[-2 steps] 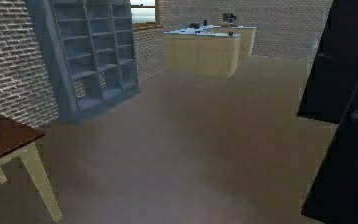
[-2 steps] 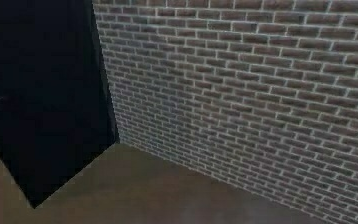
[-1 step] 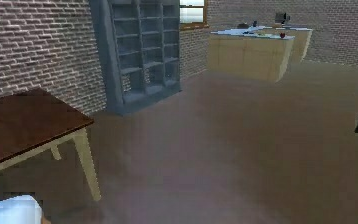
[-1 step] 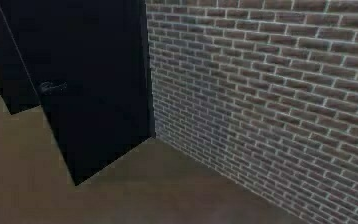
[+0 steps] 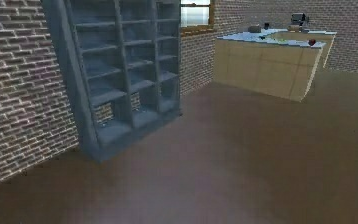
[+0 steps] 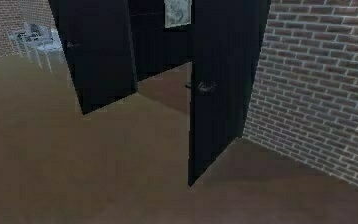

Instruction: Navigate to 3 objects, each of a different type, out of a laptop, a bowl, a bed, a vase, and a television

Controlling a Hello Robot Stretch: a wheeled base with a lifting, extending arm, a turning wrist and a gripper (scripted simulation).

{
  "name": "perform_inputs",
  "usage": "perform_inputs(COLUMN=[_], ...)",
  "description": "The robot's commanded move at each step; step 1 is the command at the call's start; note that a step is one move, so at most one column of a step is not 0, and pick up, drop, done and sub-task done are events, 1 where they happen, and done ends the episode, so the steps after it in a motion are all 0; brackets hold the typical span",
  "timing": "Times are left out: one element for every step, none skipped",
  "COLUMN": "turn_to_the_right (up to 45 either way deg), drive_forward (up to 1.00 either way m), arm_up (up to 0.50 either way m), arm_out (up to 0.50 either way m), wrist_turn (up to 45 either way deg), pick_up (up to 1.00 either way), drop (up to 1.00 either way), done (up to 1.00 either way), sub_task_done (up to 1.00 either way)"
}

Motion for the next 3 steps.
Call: perform_inputs(turn_to_the_right=[0.0,-45.0,-3.0], drive_forward=[0.55,0.00,0.00], arm_up=[0.00,0.00,0.00], arm_out=[0.00,0.00,0.00], wrist_turn=[0.0,0.0,0.0], pick_up=[0.00,0.00,0.00], drop=[0.00,0.00,0.00], done=[0.00,0.00,0.00], sub_task_done=[0.00,0.00,0.00])
